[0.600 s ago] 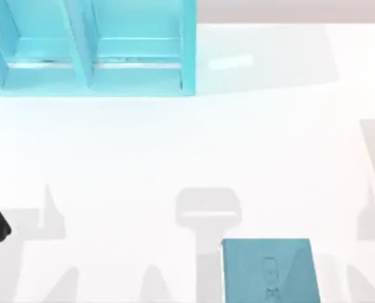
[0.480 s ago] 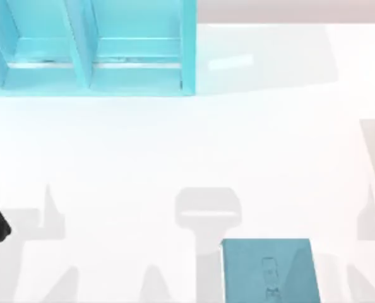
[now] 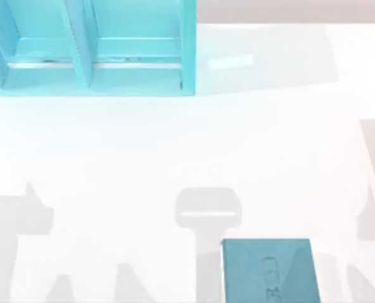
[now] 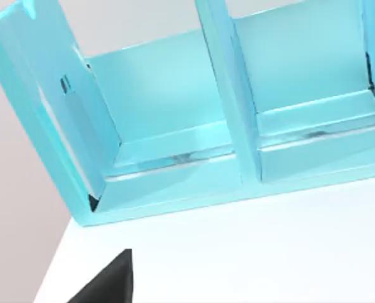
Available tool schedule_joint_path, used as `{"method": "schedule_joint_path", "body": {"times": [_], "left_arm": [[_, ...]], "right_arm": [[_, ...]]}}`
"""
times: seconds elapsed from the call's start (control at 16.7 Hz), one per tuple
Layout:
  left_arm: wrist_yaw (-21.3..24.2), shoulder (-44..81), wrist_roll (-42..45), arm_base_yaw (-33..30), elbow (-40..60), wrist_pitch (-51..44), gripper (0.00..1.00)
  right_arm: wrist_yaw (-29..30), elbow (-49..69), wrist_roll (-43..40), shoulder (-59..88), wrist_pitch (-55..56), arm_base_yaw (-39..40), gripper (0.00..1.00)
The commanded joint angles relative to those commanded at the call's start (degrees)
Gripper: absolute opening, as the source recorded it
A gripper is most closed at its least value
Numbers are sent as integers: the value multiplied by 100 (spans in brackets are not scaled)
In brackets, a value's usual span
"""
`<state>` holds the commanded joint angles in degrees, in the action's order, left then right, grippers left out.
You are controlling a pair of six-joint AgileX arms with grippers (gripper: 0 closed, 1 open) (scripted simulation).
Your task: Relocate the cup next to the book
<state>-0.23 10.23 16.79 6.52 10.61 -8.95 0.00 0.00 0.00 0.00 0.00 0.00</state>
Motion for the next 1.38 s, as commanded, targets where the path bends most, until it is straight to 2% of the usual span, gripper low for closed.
{"method": "schedule_joint_path", "body": {"times": [0.3,0.9,1.14,1.38], "left_arm": [[37,1264,2357,803,1453,-1030,100],[108,4600,8170,2759,4537,-3602,100],[93,6024,10197,3476,5321,-4691,100],[56,7225,11678,4025,5728,-5617,100]], "right_arm": [[0,0,0,0,0,0,100],[0,0,0,0,0,0,100],[0,0,0,0,0,0,100],[0,0,0,0,0,0,100]]}}
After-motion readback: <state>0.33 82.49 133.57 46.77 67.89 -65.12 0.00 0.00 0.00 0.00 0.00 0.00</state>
